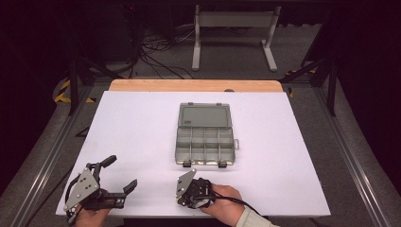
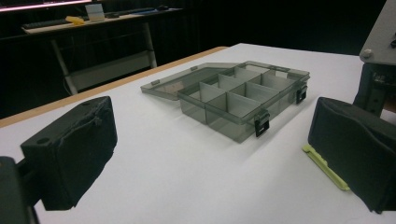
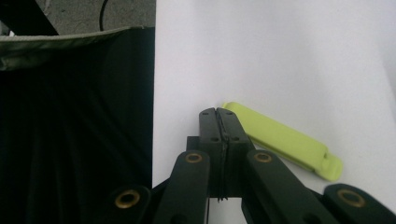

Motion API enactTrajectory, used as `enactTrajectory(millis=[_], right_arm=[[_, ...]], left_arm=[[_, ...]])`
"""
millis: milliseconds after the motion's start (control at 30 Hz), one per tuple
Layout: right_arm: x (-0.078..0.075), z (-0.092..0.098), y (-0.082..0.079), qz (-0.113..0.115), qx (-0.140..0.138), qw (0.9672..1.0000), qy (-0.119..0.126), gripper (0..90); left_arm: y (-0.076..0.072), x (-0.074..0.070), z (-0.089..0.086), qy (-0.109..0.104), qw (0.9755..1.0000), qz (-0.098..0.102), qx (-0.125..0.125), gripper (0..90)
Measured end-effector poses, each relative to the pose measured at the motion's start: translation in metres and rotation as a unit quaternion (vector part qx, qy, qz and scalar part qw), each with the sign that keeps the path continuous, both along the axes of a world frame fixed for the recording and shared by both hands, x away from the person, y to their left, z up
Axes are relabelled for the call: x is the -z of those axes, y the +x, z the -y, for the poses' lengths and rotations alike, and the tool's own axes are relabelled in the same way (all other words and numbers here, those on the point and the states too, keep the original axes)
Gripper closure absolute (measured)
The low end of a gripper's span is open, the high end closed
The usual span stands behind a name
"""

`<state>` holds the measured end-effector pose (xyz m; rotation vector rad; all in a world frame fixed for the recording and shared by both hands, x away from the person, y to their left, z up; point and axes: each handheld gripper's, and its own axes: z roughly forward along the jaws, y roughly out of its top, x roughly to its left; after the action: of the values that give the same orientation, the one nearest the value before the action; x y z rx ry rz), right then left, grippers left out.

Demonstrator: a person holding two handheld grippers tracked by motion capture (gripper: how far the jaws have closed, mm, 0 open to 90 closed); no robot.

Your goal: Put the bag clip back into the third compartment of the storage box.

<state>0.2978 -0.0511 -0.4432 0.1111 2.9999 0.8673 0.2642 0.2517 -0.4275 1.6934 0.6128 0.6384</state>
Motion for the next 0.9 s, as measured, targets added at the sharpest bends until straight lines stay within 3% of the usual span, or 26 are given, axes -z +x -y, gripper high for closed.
enactTrajectory(millis=[267,900], right_arm=[[0.001,-0.007,0.009,0.005,0.03,0.9995,0.009,90.0],[0.003,-0.018,0.028,0.012,0.062,0.9975,0.031,90.0]], left_arm=[[0.0,0.0,0.0,0.0,1.0,0.0,0.001,1.8],[0.0,0.0,0.0,0.001,1.0,0.001,0.005,1.8]])
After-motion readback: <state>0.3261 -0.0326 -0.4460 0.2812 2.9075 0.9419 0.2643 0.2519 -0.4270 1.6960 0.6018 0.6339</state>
